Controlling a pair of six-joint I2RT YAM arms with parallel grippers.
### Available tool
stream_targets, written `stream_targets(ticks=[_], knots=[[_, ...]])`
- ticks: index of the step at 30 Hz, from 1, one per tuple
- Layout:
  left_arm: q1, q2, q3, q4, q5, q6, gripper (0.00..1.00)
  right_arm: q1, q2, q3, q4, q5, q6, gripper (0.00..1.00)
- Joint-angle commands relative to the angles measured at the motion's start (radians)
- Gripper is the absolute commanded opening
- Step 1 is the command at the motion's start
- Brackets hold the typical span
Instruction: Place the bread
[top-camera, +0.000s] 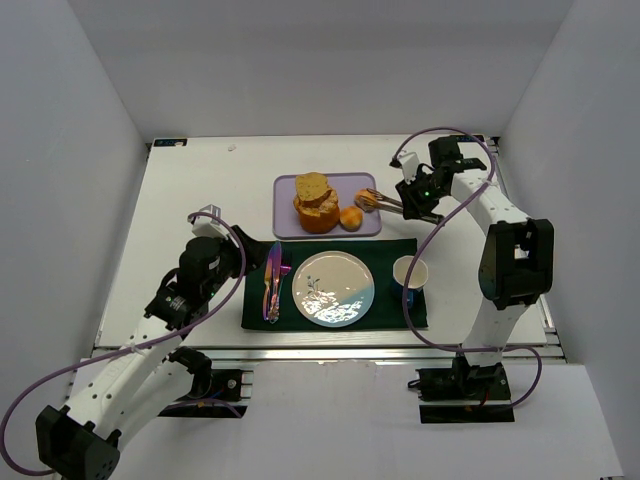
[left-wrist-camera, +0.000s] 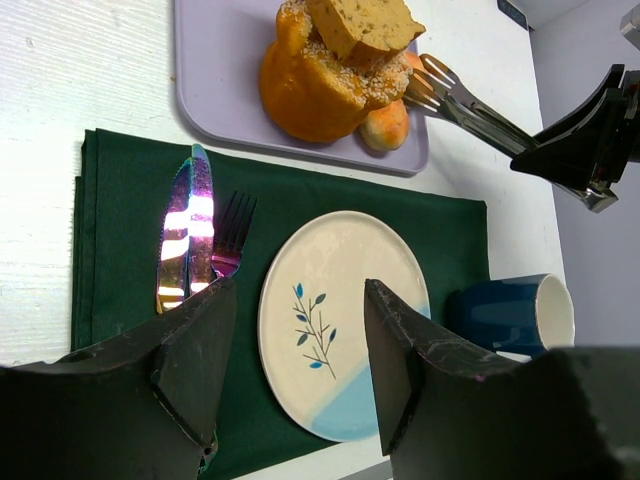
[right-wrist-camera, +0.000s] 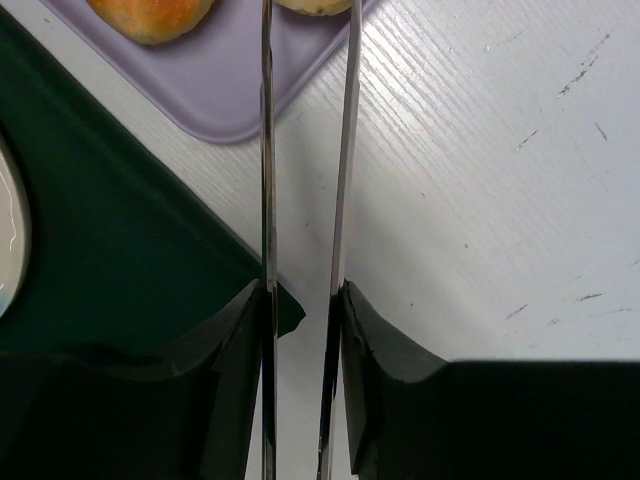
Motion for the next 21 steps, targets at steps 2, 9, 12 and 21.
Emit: stream_targets(ticks=[2,9,12,21], knots=[[-0.002,-0.015,0.023,0.001,-0.014,0.008,0.64,0.001,-0.041,0.036,0.012,-0.016,0.012,0.2],[-0.002,-0.015,0.042,-0.008,-0.02,0.013,0.64,-0.013,-0.134,0.042,0.02,-0.061,0.033,0.18],[-0.002,-0.021,0.045,-0.005,-0.023,0.01,0.64,-0.016,-0.22,0.002,-0.002,-0.143,-0.028,0.17],[-0.002,-0.023,0.065,-0.002,-0.032,0.013,0.64,0.024,-0.458,-0.115,-0.258,-0.394,-0.292,0.13]])
